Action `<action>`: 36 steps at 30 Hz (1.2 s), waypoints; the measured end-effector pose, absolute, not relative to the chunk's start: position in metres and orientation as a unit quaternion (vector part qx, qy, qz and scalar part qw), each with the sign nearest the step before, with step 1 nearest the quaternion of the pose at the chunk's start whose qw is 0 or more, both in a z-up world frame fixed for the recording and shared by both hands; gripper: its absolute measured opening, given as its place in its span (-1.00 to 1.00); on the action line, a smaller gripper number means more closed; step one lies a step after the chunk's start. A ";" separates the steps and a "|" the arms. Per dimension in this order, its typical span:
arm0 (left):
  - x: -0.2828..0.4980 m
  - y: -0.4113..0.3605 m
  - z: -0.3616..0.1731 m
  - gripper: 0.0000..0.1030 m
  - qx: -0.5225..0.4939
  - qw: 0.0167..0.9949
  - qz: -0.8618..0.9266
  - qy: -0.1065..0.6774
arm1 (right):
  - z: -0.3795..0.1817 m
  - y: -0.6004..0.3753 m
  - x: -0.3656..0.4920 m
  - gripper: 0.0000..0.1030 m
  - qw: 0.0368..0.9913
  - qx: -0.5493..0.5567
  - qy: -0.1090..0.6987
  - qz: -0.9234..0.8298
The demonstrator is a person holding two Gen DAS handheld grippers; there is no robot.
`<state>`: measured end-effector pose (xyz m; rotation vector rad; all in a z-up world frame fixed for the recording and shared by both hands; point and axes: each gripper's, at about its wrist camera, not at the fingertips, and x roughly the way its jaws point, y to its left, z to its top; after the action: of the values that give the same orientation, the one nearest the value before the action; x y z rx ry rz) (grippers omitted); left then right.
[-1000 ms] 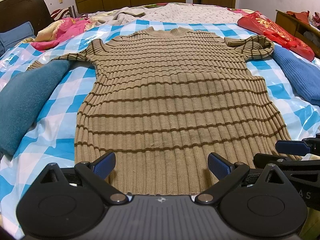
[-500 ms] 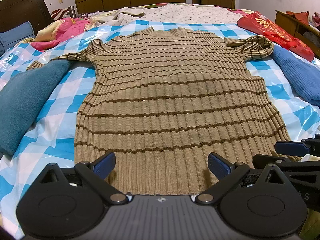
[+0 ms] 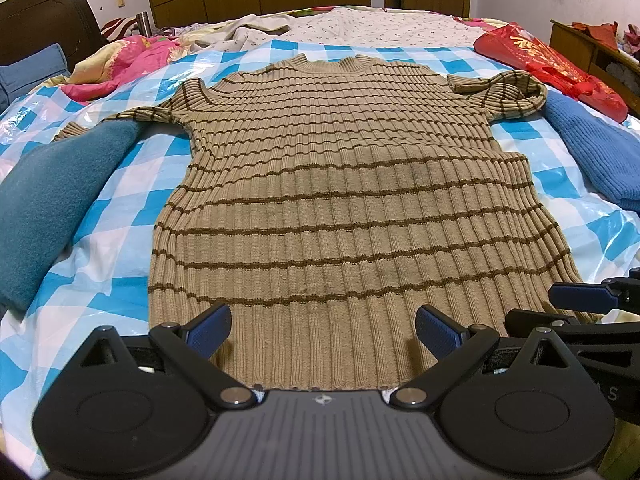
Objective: Fold small clothes
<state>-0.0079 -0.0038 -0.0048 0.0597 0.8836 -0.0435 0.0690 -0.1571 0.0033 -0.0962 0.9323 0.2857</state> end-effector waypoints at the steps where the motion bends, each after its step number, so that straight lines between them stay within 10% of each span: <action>1: -0.008 -0.004 -0.005 1.00 0.029 0.903 -0.021 0.427 | 0.004 -0.157 0.069 -0.21 0.882 -0.046 0.448 0.137; 36: 0.127 -0.054 0.022 1.00 0.003 0.916 -0.083 0.393 | 0.037 -0.195 0.212 -0.21 0.901 -0.120 0.396 0.135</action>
<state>0.1267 -0.0545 0.0221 0.0053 0.8095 -0.1700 0.2123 -0.1952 0.0366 -0.2482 0.8188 0.2785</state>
